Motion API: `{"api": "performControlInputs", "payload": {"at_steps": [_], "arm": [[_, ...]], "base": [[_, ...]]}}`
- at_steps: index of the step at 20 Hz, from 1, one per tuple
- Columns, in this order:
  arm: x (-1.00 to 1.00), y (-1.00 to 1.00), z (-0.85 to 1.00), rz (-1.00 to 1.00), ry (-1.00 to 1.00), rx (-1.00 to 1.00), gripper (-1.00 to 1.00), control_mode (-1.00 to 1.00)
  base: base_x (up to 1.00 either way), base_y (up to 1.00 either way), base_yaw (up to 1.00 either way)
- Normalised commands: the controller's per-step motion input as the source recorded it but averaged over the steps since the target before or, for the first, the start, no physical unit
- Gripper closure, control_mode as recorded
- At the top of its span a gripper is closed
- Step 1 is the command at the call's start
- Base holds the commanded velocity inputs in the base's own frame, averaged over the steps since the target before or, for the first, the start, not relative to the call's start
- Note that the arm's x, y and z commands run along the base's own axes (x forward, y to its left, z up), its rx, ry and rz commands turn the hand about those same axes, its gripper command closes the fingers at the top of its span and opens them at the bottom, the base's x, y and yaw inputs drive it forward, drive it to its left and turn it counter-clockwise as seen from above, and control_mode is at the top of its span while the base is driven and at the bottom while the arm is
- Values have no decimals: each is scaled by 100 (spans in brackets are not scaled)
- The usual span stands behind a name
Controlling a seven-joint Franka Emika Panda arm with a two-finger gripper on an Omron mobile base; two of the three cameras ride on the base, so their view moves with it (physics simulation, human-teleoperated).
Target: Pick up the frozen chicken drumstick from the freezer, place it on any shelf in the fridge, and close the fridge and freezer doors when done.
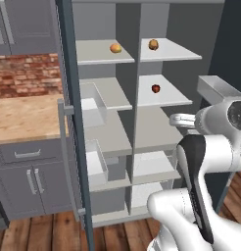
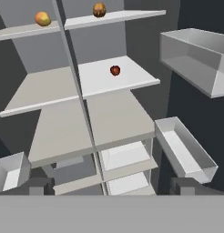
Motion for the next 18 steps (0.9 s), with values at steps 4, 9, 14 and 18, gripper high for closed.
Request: {"api": "performControlInputs", "payload": {"at_steps": [4, 9, 14, 18], "arm": [[0, 0, 0, 0, 0, 0, -100, 100], [0, 0, 0, 0, 0, 0, -100, 100], [0, 0, 0, 0, 0, 0, -100, 100], [0, 0, 0, 0, 0, 0, -100, 100]], "base": [[-5, 0, 0], [0, -19, 0], [-5, -29, 0], [-13, -3, 0]]}}
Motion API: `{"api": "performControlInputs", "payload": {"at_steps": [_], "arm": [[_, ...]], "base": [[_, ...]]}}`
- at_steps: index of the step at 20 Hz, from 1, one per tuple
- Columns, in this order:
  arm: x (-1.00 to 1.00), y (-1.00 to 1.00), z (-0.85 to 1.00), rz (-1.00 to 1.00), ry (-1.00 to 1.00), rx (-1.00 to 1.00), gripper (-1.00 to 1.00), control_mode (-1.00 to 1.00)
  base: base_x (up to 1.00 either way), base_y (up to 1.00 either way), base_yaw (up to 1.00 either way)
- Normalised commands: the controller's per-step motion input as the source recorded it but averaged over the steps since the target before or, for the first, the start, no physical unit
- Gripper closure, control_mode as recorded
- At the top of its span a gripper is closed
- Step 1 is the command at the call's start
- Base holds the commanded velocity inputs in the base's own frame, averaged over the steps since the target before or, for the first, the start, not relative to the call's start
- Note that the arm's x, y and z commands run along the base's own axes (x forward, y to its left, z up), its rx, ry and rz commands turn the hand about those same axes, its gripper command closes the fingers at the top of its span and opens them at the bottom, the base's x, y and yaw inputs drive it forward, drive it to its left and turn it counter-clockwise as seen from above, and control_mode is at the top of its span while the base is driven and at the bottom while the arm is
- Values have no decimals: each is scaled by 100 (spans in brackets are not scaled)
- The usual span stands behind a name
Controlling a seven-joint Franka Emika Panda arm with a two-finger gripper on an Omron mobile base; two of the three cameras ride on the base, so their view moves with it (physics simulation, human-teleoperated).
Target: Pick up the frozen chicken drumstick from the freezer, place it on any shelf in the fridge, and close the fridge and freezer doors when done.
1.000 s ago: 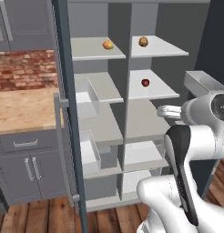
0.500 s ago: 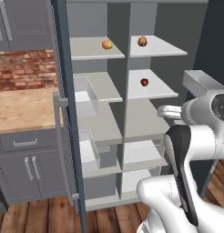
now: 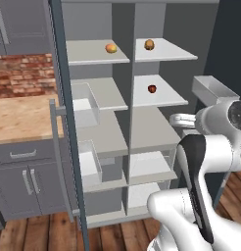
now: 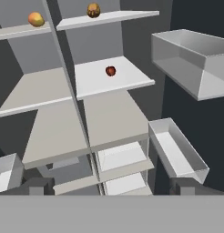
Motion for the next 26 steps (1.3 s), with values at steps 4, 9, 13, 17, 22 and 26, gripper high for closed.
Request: {"api": "performControlInputs", "payload": {"at_steps": [4, 9, 13, 17, 22, 26], "arm": [[0, 0, 0, 0, 0, 0, -100, 100], [0, 0, 0, 0, 0, 0, -100, 100], [0, 0, 0, 0, 0, 0, -100, 100], [0, 0, 0, 0, 0, 0, -100, 100], [0, 0, 0, 0, 0, 0, -100, 100], [-16, 1, 0, 2, -1, 0, -100, -100]], "base": [[-14, 0, 0], [-7, -1, 0], [0, 0, 0], [0, 0, 0], [0, 0, 0], [0, 0, 0]]}}
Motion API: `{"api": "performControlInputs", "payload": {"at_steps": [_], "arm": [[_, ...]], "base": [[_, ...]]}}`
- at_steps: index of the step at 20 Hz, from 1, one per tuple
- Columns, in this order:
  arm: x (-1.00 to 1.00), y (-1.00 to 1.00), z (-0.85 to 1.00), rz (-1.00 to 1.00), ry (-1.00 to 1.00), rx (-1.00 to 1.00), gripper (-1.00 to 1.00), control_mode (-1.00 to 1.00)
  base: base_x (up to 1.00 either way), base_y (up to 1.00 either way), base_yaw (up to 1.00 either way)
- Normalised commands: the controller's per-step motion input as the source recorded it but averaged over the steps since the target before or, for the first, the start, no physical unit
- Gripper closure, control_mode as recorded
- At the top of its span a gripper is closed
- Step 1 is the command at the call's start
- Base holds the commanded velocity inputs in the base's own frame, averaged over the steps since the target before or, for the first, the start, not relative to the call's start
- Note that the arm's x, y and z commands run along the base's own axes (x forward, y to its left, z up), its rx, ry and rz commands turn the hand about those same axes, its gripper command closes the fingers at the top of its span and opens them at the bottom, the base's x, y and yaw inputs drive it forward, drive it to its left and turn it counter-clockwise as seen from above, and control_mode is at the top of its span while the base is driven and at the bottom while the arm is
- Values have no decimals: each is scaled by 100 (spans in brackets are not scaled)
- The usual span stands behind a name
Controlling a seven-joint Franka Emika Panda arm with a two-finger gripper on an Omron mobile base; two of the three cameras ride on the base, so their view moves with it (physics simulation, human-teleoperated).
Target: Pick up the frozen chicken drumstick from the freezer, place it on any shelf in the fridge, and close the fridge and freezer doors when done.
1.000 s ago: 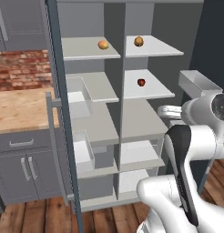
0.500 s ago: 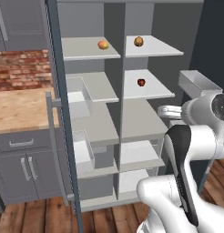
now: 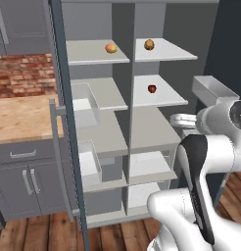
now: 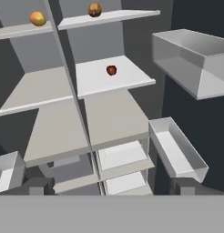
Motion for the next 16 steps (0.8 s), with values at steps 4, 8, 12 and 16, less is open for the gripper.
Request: {"api": "performControlInputs", "payload": {"at_steps": [4, 8, 12, 16], "arm": [[-57, 62, 13, 3, -6, -6, -100, -100], [-47, 100, 53, 3, -2, -21, -100, -100], [-23, 100, 62, 8, 0, -28, -100, -100], [-15, 100, 59, 10, 0, -28, -100, -100]], "base": [[0, 0, 0], [0, 0, 0], [0, 0, 0], [0, 0, 0]]}}
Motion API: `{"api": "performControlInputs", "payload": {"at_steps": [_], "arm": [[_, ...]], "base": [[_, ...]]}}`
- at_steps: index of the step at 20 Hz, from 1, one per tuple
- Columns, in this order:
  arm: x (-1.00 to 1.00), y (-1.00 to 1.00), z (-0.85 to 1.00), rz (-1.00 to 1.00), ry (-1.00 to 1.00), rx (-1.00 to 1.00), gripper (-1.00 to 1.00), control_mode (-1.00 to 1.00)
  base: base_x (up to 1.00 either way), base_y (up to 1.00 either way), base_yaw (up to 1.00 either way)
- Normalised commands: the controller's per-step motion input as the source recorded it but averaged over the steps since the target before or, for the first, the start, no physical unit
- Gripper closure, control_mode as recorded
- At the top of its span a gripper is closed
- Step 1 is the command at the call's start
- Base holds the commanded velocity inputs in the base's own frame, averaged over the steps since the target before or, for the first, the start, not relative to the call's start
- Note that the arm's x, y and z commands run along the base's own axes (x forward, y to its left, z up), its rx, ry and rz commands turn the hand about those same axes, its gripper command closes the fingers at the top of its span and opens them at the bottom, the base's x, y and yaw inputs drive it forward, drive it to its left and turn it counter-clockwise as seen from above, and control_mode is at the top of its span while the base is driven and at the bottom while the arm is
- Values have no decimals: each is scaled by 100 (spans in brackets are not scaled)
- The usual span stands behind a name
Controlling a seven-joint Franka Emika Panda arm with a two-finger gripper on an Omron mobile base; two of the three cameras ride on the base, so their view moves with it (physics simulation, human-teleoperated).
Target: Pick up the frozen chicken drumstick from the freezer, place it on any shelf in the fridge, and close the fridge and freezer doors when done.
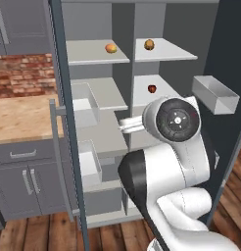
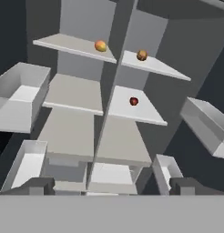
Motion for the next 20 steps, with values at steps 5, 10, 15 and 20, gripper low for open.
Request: {"api": "performControlInputs", "payload": {"at_steps": [5, 10, 15, 20], "arm": [[-10, 100, 55, 11, -2, -27, -100, -100], [1, 100, 21, 11, 0, -25, -100, -100], [33, 100, -2, 9, 0, -19, -100, -100], [70, 89, -22, 10, 0, -12, -100, -100]], "base": [[0, 0, 0], [0, 0, 0], [0, 0, 0], [0, 0, 0]]}}
